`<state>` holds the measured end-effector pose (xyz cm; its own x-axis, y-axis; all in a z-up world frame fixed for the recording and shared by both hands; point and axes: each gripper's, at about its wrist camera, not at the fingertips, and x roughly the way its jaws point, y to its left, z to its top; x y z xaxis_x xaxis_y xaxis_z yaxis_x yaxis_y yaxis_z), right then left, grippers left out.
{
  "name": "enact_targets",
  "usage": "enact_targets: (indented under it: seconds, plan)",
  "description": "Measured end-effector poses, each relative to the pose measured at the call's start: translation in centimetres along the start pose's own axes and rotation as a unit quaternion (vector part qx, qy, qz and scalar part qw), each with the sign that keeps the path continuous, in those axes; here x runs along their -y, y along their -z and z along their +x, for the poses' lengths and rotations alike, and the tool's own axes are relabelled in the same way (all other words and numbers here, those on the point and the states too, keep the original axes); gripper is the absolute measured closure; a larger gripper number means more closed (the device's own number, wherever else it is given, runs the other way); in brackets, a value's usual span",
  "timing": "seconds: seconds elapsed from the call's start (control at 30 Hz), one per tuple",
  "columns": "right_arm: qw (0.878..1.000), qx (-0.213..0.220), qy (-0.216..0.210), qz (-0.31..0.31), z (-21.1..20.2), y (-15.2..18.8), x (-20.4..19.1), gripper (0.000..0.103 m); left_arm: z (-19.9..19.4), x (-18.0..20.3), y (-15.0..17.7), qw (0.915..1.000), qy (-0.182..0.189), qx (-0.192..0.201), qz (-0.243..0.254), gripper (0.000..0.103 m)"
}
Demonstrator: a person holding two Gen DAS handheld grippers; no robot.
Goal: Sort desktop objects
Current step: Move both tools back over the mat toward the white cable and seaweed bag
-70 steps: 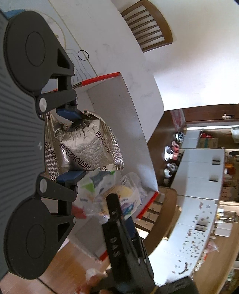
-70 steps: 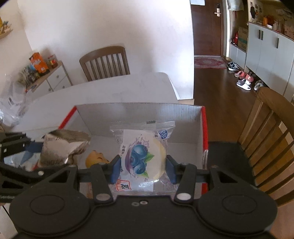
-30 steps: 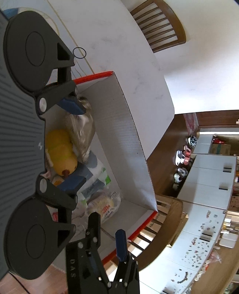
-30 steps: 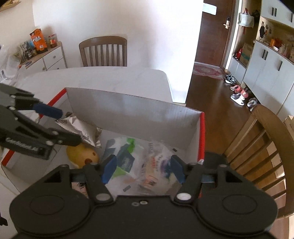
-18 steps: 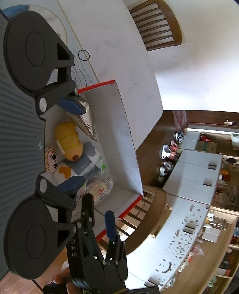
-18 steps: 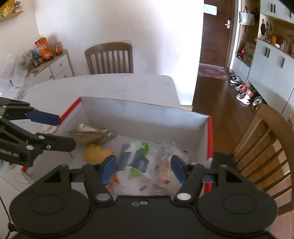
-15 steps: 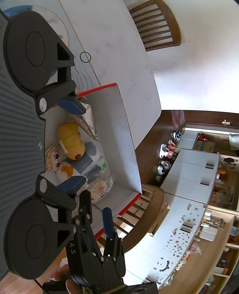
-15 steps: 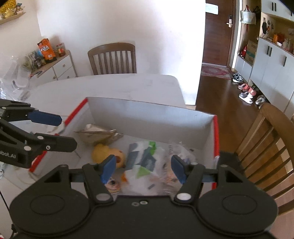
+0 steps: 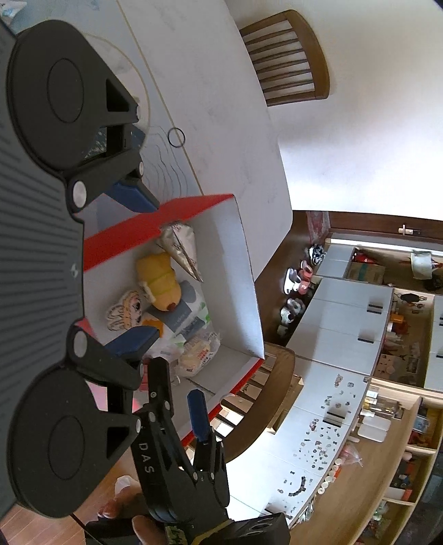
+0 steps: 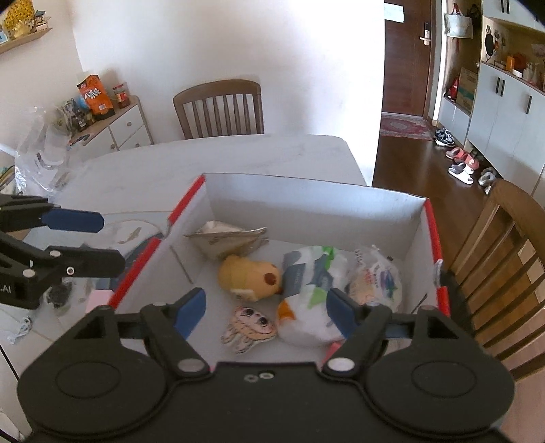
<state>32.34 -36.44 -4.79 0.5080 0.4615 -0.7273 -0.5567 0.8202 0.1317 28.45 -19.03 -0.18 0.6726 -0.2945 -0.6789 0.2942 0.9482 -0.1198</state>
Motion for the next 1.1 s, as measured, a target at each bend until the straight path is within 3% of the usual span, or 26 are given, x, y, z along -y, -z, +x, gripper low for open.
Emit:
enact_targets:
  seconds: [0.67, 1.1]
  plan:
    - [0.999, 0.006, -0.036, -0.010, -0.7, 1.0, -11.6, 0.014, -7.7, -7.4, 6.5, 0.9995, -0.002, 0.027, -0.019, 0.017]
    - [0.997, 0.009, -0.071, -0.024, 0.0, 2.3, -19.8, 0.005, -12.9, -13.7, 11.3, 0.9973, -0.004, 0.044, -0.059, 0.005]
